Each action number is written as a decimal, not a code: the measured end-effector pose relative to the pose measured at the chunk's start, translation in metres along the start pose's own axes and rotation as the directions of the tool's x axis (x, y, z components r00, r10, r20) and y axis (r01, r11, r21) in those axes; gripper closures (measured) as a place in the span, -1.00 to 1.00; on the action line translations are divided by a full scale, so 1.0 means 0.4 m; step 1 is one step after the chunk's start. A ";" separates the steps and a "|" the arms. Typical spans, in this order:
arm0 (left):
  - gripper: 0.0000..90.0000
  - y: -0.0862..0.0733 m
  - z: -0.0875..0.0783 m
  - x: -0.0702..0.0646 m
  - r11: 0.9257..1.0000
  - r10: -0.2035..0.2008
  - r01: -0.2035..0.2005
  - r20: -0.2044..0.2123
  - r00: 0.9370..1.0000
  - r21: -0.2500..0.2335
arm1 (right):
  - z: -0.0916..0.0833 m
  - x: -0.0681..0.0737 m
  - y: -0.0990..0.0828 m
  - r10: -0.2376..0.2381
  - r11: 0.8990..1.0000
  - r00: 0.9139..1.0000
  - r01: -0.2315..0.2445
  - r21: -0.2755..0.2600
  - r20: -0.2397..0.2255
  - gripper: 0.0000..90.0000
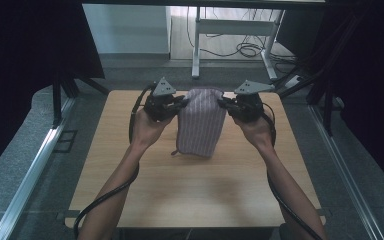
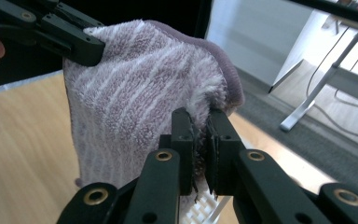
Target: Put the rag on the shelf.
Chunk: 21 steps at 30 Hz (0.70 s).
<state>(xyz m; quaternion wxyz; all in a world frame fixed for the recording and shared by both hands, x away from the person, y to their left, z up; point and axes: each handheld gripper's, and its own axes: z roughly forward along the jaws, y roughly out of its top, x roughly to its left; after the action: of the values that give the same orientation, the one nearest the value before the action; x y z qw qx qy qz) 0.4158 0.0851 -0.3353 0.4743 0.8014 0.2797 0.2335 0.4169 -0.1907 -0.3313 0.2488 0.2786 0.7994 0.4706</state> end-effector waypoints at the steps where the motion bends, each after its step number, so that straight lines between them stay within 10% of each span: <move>1: 0.78 0.008 0.001 0.003 1.000 0.000 0.000 -0.006 1.000 -0.005 | 0.000 -0.004 0.011 -0.007 1.000 1.000 0.007 -0.004 0.010 0.84; 21: 0.77 0.161 0.017 0.086 0.999 0.032 -0.036 -0.104 0.994 -0.040 | 0.022 -0.098 0.180 -0.021 0.998 0.994 0.026 -0.052 0.103 0.83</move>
<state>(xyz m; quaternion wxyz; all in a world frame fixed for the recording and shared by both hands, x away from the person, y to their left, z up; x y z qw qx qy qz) 0.4600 0.0786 -0.2771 0.4719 0.7828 0.2850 0.2885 0.4660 -0.1830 -0.2656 0.3024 0.2863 0.7760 0.4738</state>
